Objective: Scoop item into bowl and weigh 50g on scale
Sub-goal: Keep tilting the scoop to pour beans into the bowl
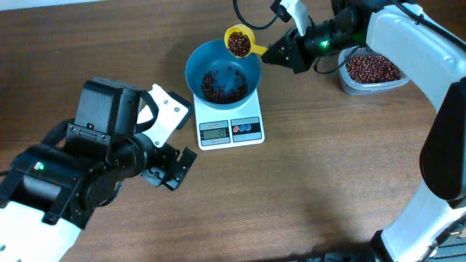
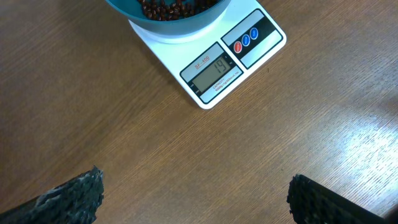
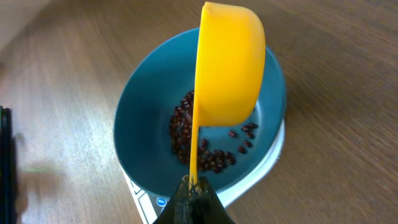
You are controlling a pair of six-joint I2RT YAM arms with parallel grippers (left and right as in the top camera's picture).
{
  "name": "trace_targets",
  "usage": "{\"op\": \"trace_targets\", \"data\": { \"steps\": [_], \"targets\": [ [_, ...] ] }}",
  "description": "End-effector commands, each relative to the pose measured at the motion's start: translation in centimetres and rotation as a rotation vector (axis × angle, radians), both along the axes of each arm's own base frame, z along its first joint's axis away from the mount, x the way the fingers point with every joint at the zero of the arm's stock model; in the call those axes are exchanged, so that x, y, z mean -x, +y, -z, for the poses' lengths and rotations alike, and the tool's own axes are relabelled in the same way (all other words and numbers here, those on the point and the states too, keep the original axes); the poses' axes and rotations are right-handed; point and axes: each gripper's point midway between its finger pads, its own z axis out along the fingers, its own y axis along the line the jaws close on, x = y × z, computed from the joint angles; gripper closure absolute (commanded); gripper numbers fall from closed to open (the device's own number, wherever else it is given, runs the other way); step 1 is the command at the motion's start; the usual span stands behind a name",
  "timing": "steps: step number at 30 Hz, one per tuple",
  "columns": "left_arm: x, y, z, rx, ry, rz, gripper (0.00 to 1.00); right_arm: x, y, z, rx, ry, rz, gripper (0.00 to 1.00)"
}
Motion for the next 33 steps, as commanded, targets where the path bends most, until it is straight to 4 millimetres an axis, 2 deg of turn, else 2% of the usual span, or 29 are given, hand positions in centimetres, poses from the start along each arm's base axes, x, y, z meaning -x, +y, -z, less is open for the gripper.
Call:
{"op": "trace_targets", "data": {
  "steps": [1, 3, 5, 7, 14, 22, 24, 25, 26, 28, 33],
  "targets": [
    [0.0, -0.1, 0.2, -0.001, 0.004, 0.015, 0.02, 0.3, 0.2, -2.3, 0.004, -0.063, -0.007, 0.96],
    [0.0, -0.1, 0.2, -0.001, 0.004, 0.015, 0.01, 0.1, 0.1, -2.1, 0.040, -0.074, 0.003, 0.96],
    [0.0, -0.1, 0.2, -0.001, 0.004, 0.015, 0.01, 0.8, 0.9, -3.6, 0.010, -0.097, -0.023, 0.96],
    [0.0, -0.1, 0.2, -0.001, 0.004, 0.015, 0.02, 0.3, 0.2, -3.0, 0.064, -0.102, 0.005, 0.96],
    [0.0, -0.1, 0.2, -0.001, 0.004, 0.015, 0.02, 1.2, 0.3, -3.1, 0.060, -0.073, -0.001, 0.96],
    [0.0, -0.1, 0.2, -0.001, 0.004, 0.015, 0.01, 1.2, 0.5, -2.8, 0.084, -0.077, -0.001, 0.96],
    [0.0, -0.1, 0.2, -0.001, 0.004, 0.015, 0.02, 1.8, 1.4, -4.1, 0.045, -0.092, -0.030, 0.96],
    [0.0, -0.1, 0.2, -0.001, 0.004, 0.015, 0.02, 1.7, 1.3, -3.8, 0.076, -0.094, -0.021, 0.96],
    [0.0, -0.1, 0.2, -0.001, 0.004, 0.015, 0.01, 1.3, 0.7, -2.4, 0.178, -0.094, 0.011, 0.96],
    [0.0, -0.1, 0.2, -0.001, 0.004, 0.015, 0.02, 1.6, 1.3, -2.3, 0.181, -0.092, -0.005, 0.96],
    [0.0, -0.1, 0.2, -0.001, 0.004, 0.015, 0.02, 1.5, 1.1, -2.2, 0.198, -0.096, 0.001, 0.96]
  ]
}}
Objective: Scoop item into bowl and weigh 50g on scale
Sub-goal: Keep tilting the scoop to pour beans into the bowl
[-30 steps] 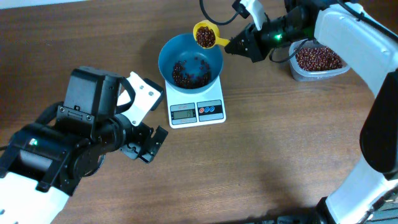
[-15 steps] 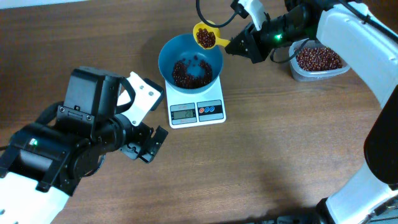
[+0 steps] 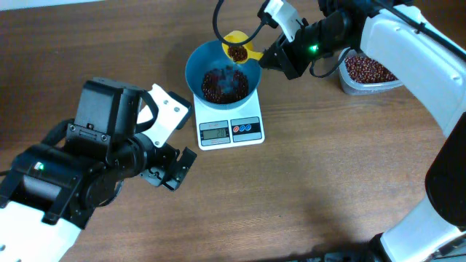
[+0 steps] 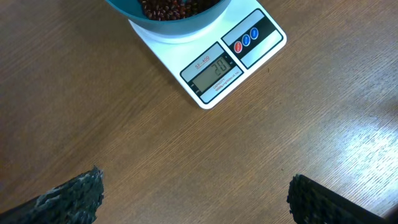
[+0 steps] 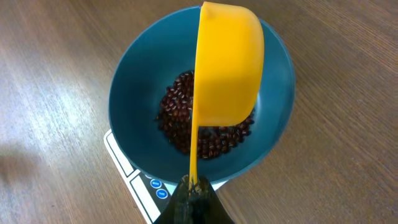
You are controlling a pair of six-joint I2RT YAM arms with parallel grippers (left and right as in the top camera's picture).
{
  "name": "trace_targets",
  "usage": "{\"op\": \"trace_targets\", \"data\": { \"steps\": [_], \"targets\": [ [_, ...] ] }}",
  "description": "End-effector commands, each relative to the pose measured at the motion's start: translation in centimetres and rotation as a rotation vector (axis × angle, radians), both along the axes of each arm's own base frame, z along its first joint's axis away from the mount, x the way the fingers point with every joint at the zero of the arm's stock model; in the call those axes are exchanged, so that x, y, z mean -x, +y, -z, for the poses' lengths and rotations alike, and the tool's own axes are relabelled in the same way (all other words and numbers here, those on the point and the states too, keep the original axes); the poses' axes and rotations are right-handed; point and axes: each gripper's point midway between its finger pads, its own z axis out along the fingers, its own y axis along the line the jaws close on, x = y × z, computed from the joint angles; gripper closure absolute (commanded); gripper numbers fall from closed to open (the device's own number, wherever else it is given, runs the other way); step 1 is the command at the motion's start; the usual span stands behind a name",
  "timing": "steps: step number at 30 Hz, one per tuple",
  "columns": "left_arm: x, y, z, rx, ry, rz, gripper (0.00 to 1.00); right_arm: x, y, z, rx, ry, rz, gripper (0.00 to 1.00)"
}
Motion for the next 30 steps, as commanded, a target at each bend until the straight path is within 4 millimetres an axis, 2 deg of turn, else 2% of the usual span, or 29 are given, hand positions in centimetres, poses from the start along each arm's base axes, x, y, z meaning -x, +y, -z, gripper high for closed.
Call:
{"op": "trace_targets", "data": {
  "steps": [1, 6, 11, 12, 13, 15, 17, 19, 21, 22, 25, 30],
  "targets": [
    [0.0, -0.1, 0.2, -0.001, 0.004, 0.015, 0.02, 0.0, 0.3, -1.4, 0.003, -0.046, -0.015, 0.96],
    [0.0, -0.1, 0.2, -0.001, 0.004, 0.015, 0.02, -0.3, 0.7, -1.7, -0.002, -0.067, -0.022, 0.96],
    [0.0, -0.1, 0.2, -0.001, 0.004, 0.015, 0.01, -0.9, -0.1, -1.0, 0.054, -0.080, 0.009, 0.96],
    [0.0, -0.1, 0.2, -0.001, 0.004, 0.015, 0.02, -1.2, 0.0, -1.2, 0.053, -0.094, 0.010, 0.96],
    [0.0, -0.1, 0.2, -0.001, 0.004, 0.015, 0.02, -1.2, 0.9, -2.2, -0.011, -0.116, -0.019, 0.96],
    [0.0, -0.1, 0.2, -0.001, 0.004, 0.015, 0.02, -1.4, 0.5, -1.7, 0.018, -0.111, -0.004, 0.96],
    [0.0, -0.1, 0.2, -0.001, 0.004, 0.015, 0.02, -1.1, 1.5, -2.5, -0.045, -0.112, -0.039, 0.96],
    [0.0, -0.1, 0.2, -0.001, 0.004, 0.015, 0.01, -1.0, 1.3, -2.3, -0.035, -0.104, -0.034, 0.96],
    [0.0, -0.1, 0.2, -0.001, 0.004, 0.015, 0.02, -0.5, 2.3, -2.8, -0.082, -0.105, -0.069, 0.96],
    [0.0, -0.1, 0.2, -0.001, 0.004, 0.015, 0.02, -0.7, 1.9, -2.3, -0.046, -0.101, -0.052, 0.96],
    [0.0, -0.1, 0.2, -0.001, 0.004, 0.015, 0.02, -0.3, 2.6, -2.5, -0.059, -0.100, -0.070, 0.96],
    [0.0, -0.1, 0.2, -0.001, 0.004, 0.015, 0.02, -0.3, 1.8, -1.7, -0.005, -0.085, -0.044, 0.96]
  ]
}}
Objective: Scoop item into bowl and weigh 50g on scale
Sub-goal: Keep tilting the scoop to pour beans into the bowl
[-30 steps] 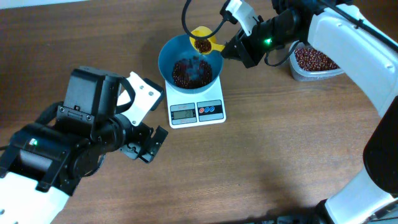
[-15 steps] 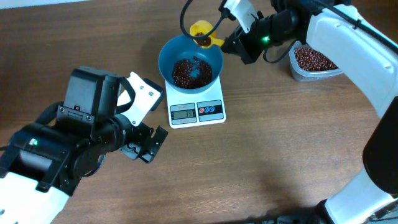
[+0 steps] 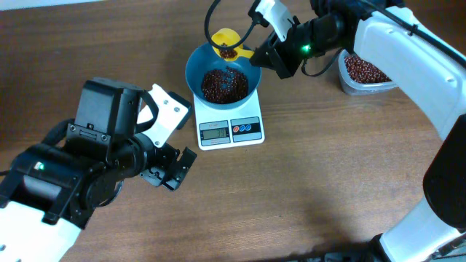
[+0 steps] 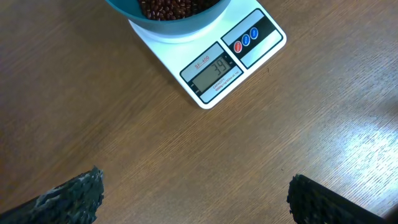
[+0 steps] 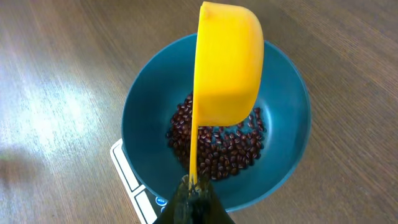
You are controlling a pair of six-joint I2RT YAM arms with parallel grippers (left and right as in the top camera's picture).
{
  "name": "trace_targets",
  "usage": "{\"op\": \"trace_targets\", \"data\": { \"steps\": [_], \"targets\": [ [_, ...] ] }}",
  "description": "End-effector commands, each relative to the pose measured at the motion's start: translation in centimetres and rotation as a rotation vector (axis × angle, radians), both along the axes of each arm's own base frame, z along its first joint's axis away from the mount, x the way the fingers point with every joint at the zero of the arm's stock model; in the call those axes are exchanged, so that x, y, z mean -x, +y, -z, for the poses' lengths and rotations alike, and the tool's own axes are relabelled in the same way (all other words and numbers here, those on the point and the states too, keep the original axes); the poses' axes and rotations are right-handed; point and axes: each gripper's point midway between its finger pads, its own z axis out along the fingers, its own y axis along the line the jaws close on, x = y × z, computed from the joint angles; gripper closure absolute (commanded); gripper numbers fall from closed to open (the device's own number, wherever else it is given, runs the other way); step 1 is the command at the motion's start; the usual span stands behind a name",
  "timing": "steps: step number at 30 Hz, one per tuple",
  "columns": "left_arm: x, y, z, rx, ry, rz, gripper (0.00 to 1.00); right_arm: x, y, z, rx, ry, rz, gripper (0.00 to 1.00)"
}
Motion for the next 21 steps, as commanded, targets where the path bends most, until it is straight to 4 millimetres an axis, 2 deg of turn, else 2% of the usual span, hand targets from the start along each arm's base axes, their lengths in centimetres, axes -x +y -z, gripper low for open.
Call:
{"op": "trace_targets", "data": {
  "steps": [1, 2, 4, 6, 7, 9, 10, 11, 12, 14, 16, 17, 19, 20, 21],
  "targets": [
    [0.0, -0.1, 0.2, -0.001, 0.004, 0.015, 0.01, 0.0, 0.3, -1.7, 0.000, -0.046, -0.009, 0.96],
    [0.0, -0.1, 0.2, -0.001, 0.004, 0.015, 0.02, 0.1, 0.7, -2.4, -0.025, -0.056, -0.026, 0.96],
    [0.0, -0.1, 0.2, -0.001, 0.004, 0.015, 0.01, -0.3, -0.3, -1.4, 0.041, -0.050, 0.014, 0.96],
    [0.0, -0.1, 0.2, -0.001, 0.004, 0.015, 0.02, -0.4, -0.3, -2.1, 0.040, -0.068, 0.016, 0.96],
    [0.0, -0.1, 0.2, -0.001, 0.004, 0.015, 0.02, -0.8, -1.0, -1.5, 0.082, -0.071, 0.041, 0.96],
    [0.0, -0.1, 0.2, -0.001, 0.004, 0.015, 0.02, -0.8, -0.4, -2.5, 0.045, -0.085, 0.022, 0.96],
    [0.0, -0.1, 0.2, -0.001, 0.004, 0.015, 0.02, -1.2, -1.3, -1.7, 0.105, -0.080, 0.055, 0.96],
    [0.0, -0.1, 0.2, -0.001, 0.004, 0.015, 0.02, -1.2, -1.6, -1.6, 0.122, -0.083, 0.066, 0.96],
    [0.0, -0.1, 0.2, -0.001, 0.004, 0.015, 0.02, -1.1, -1.0, -2.6, 0.084, -0.094, 0.045, 0.96],
    [0.0, -0.1, 0.2, -0.001, 0.004, 0.015, 0.02, -1.3, -1.5, -2.1, 0.114, -0.090, 0.063, 0.96],
    [0.0, -0.1, 0.2, -0.001, 0.004, 0.015, 0.02, -1.1, -0.8, -2.8, 0.072, -0.098, 0.039, 0.96],
    [0.0, -0.1, 0.2, -0.001, 0.004, 0.015, 0.02, -1.5, -1.4, -2.2, 0.115, -0.100, 0.064, 0.96],
    [0.0, -0.1, 0.2, -0.001, 0.004, 0.015, 0.02, -1.5, -1.1, -2.8, 0.093, -0.115, 0.055, 0.96],
    [0.0, -0.1, 0.2, -0.001, 0.004, 0.015, 0.02, -1.6, -2.0, -2.1, 0.147, -0.104, 0.083, 0.96],
    [0.0, -0.1, 0.2, -0.001, 0.004, 0.015, 0.02, -1.6, -2.1, -2.2, 0.149, -0.105, 0.086, 0.96]
  ]
}}
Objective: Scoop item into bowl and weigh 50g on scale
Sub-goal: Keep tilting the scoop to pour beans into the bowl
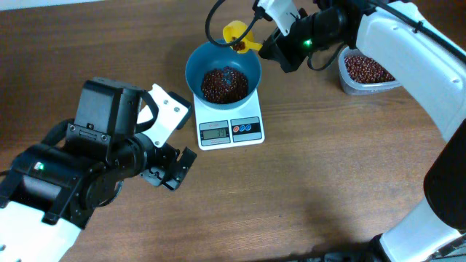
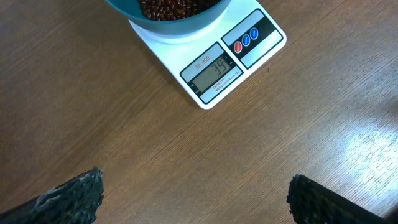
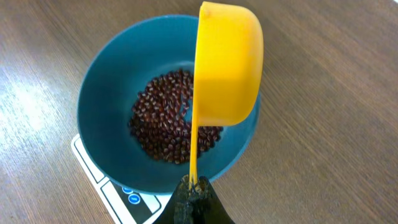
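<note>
A blue bowl (image 1: 210, 61) holding dark red beans (image 1: 222, 84) stands on the white scale (image 1: 251, 136); its display (image 2: 214, 69) reads 34. My right gripper (image 3: 193, 186) is shut on the handle of the yellow scoop (image 3: 227, 62), which hangs tipped on its side over the bowl's far right rim. In the overhead view the scoop (image 1: 234, 32) sits just beyond the bowl's far edge. My left gripper (image 2: 196, 199) is open over bare table in front of the scale, with nothing between its fingers (image 2: 68, 196).
A clear tub of red beans (image 1: 368, 70) stands at the back right, under my right arm. The left arm's bulky body (image 1: 80, 171) fills the table's front left, near the scale.
The scoop has shifted right and back, from over the bowl's far-left rim to its far-right rim. The display still reads 34. The left arm has not moved.
The full scoop was held at the bowl's far rim with the scale reading 14. Then it was tipped over the bowl and the reading was 20, then 34 with a larger heap of beans. Now the scoop is off toward the rim.
</note>
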You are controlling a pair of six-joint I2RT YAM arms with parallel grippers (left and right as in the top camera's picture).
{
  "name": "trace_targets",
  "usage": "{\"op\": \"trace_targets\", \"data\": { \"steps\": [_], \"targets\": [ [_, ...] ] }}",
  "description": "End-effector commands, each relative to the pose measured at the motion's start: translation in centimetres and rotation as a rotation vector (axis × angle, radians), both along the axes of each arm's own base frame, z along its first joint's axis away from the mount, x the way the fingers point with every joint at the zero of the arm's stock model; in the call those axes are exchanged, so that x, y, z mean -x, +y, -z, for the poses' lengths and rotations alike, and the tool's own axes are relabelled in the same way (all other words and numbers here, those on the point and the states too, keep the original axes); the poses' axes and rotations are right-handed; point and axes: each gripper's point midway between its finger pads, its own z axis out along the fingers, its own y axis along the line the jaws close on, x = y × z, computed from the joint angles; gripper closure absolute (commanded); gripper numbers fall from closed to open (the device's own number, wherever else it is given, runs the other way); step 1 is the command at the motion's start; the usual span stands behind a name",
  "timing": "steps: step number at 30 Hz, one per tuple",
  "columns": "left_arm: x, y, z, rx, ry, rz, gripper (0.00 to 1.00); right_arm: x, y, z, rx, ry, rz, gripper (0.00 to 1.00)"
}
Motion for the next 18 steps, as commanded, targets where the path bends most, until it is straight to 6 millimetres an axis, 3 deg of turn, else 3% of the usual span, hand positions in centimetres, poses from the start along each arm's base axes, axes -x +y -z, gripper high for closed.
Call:
{"op": "trace_targets", "data": {
  "steps": [1, 3, 5, 6, 8, 15, 18],
  "targets": [
    [0.0, -0.1, 0.2, -0.001, 0.004, 0.015, 0.02, 0.3, 0.9, -3.0, -0.040, -0.065, -0.034, 0.96],
    [0.0, -0.1, 0.2, -0.001, 0.004, 0.015, 0.02, 0.1, -0.1, -2.2, 0.021, -0.056, 0.003, 0.96],
    [0.0, -0.1, 0.2, -0.001, 0.004, 0.015, 0.02, 0.7, 1.1, -3.5, -0.058, -0.065, -0.045, 0.96],
    [0.0, -0.1, 0.2, -0.001, 0.004, 0.015, 0.02, 0.5, 0.3, -2.5, -0.003, -0.050, -0.013, 0.96],
    [0.0, -0.1, 0.2, -0.001, 0.004, 0.015, 0.02, 0.8, 1.5, -3.9, -0.063, -0.075, -0.055, 0.96],
    [0.0, -0.1, 0.2, -0.001, 0.004, 0.015, 0.02, 0.7, 1.2, -3.4, -0.034, -0.070, -0.040, 0.96],
    [0.0, -0.1, 0.2, -0.001, 0.004, 0.015, 0.02, 1.2, 1.4, -4.2, -0.051, -0.075, -0.052, 0.96]
  ]
}}
